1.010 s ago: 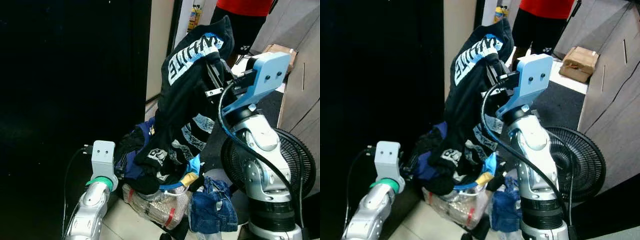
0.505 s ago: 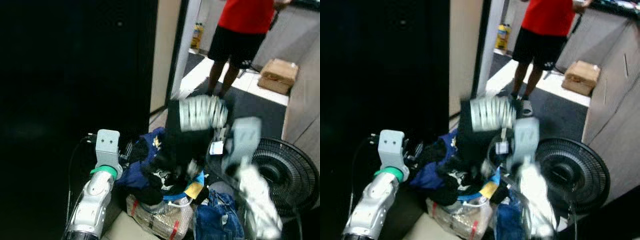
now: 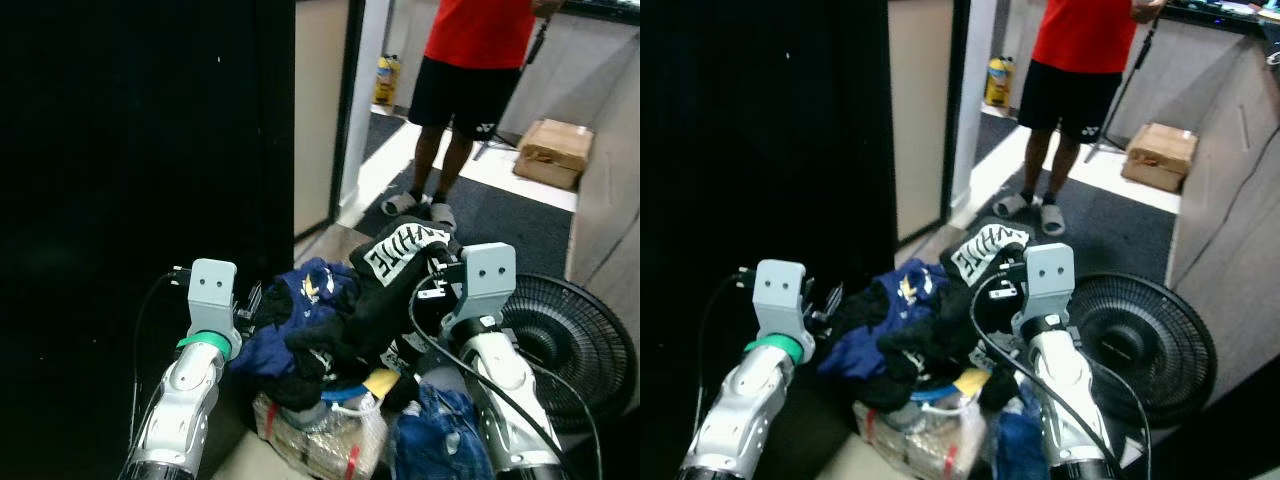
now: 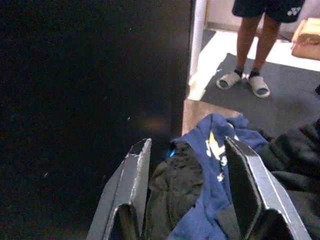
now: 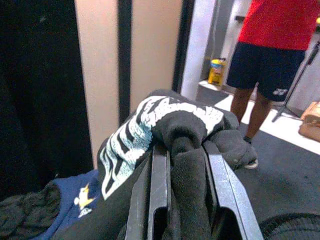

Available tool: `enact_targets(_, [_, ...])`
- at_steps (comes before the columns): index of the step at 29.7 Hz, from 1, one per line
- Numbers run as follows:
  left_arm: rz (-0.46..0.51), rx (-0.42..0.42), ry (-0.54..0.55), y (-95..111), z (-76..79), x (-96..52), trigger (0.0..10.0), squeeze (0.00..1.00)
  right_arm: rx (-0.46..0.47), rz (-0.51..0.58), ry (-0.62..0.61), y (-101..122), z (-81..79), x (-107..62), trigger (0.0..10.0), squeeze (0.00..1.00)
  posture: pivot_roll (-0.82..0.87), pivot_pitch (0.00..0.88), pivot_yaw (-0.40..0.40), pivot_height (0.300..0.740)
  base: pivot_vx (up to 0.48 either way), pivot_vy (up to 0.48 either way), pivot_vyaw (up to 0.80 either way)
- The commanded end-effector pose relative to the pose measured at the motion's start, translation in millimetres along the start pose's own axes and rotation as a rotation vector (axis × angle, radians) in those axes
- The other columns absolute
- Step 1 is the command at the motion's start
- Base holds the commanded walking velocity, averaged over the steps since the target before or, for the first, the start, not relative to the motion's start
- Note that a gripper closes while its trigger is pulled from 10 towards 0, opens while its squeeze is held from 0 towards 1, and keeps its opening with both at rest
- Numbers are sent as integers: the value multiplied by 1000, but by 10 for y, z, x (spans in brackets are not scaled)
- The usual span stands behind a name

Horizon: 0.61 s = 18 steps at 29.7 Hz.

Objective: Clothes washing

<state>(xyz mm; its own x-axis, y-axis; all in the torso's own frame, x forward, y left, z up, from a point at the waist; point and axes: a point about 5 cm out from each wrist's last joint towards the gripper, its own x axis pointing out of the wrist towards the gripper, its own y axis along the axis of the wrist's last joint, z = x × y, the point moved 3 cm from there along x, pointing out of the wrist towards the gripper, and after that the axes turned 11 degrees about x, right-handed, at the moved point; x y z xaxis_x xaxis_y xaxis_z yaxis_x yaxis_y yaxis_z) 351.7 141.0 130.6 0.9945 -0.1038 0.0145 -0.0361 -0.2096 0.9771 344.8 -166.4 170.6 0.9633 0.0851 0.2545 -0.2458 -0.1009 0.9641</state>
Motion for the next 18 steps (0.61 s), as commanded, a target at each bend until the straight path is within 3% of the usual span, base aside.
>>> enact_targets(1, [6, -7, 7, 15, -42, -20, 10000, 0, 1, 76, 8, 180, -29, 54, 10000, 0, 14, 3, 17, 740, 0, 0, 0])
enact_targets(3, [14, -8, 8, 42, -51, -14, 10000, 0, 6, 90, 6, 221, -31, 59, 10000, 0, 14, 3, 17, 740, 0, 0, 0])
enact_targets(4, [56, 18, 7, 163, -83, 3, 10000, 0, 16, 141, 3, 383, -23, 80, 10000, 0, 12, 0, 19, 740, 0, 0, 0])
enact_targets(7, [82, 30, 2, 238, -89, 12, 10000, 0, 17, 156, 7, 439, -16, 89, 10000, 0, 11, 0, 20, 740, 0, 0, 0])
enact_targets(18, [106, 24, -9, 331, -56, 28, 10000, 0, 13, 124, -9, 302, -30, 84, 10000, 0, 12, 0, 25, 740, 0, 0, 0])
